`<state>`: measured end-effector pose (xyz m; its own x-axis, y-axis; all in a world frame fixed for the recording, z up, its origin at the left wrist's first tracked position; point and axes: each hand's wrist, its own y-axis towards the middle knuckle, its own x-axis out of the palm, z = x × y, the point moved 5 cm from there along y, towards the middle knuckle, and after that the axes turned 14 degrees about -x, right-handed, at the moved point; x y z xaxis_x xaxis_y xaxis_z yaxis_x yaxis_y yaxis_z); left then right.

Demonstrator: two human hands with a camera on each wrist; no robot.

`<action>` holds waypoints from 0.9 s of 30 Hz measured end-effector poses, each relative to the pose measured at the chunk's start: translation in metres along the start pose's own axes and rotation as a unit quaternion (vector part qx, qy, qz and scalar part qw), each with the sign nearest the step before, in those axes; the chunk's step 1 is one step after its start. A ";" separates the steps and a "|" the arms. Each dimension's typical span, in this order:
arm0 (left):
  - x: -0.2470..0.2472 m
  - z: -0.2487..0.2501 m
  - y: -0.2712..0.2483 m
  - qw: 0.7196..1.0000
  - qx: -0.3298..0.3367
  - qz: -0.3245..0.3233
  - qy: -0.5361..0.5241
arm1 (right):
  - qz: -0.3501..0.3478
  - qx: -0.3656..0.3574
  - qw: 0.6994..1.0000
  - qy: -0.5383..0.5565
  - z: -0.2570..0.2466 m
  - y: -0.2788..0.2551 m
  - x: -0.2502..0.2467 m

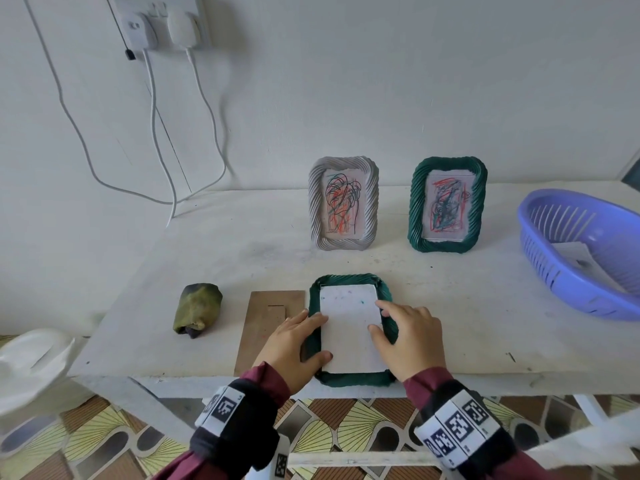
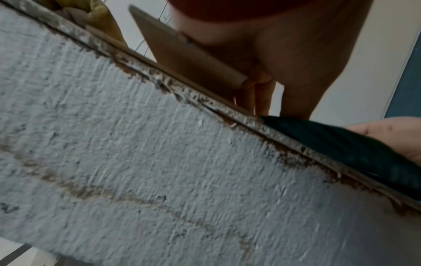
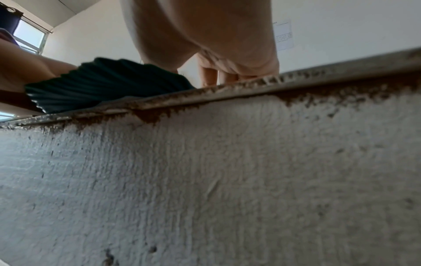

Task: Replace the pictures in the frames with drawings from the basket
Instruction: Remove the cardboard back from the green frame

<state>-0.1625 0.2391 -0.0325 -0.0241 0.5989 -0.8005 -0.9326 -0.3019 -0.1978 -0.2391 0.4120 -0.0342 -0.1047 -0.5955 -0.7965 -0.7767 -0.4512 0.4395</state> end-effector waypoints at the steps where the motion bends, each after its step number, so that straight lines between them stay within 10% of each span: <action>1: 0.001 -0.001 0.001 1.000 -0.004 0.000 -0.004 | -0.002 0.010 1.000 0.010 0.000 0.001 0.000; 27: 0.005 -0.006 0.003 1.000 -0.005 0.021 -0.006 | 0.044 0.090 0.972 0.213 -0.002 0.004 -0.011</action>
<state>-0.1628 0.2370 -0.0406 -0.0671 0.5950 -0.8009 -0.9274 -0.3333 -0.1699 -0.2401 0.4152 -0.0233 0.0623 -0.8648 -0.4983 -0.8762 -0.2865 0.3876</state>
